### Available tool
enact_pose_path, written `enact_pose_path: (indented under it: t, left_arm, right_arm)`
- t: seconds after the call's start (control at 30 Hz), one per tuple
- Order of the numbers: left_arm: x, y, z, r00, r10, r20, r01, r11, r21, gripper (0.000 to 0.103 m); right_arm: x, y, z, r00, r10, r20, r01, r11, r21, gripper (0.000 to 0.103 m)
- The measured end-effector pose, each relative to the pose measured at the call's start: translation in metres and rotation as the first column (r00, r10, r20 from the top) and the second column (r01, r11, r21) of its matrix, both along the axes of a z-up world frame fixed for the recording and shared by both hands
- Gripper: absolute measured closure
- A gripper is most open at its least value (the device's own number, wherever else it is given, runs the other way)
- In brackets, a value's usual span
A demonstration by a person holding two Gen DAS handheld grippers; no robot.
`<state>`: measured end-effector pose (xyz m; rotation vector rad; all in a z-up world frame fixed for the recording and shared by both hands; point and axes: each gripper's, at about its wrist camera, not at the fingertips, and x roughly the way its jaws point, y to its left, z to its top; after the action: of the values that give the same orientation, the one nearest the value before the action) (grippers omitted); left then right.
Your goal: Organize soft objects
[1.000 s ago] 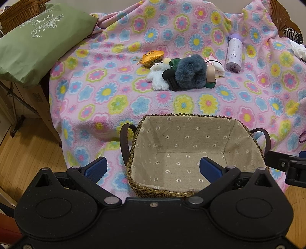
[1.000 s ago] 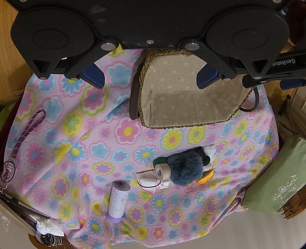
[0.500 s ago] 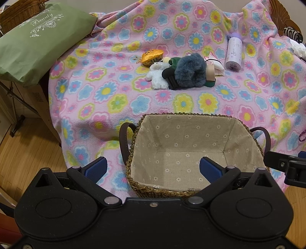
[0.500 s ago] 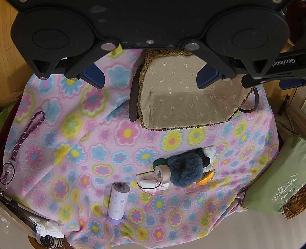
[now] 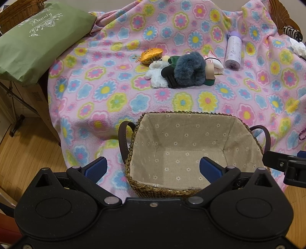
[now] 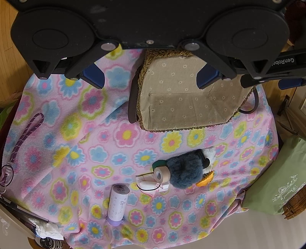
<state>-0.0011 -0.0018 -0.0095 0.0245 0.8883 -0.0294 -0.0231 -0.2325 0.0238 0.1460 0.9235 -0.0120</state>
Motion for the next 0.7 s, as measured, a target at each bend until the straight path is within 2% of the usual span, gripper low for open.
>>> enact_pose_path:
  t: [0.47, 0.7]
  left_arm:
    - [0.0010, -0.0012, 0.0000, 1.000, 0.000, -0.004, 0.000, 1.000, -0.002, 0.003]
    - [-0.0021, -0.0019, -0.0014, 1.000, -0.011, -0.006, 0.011, 1.000, -0.028, 0.003]
  right_arm:
    - [-0.0004, 0.0019, -0.0001, 1.000, 0.006, -0.004, -0.006, 1.000, 0.011, 0.000]
    - [0.0010, 0.0003, -0.0008, 1.000, 0.026, -0.005, -0.026, 0.999, 0.029, 0.000]
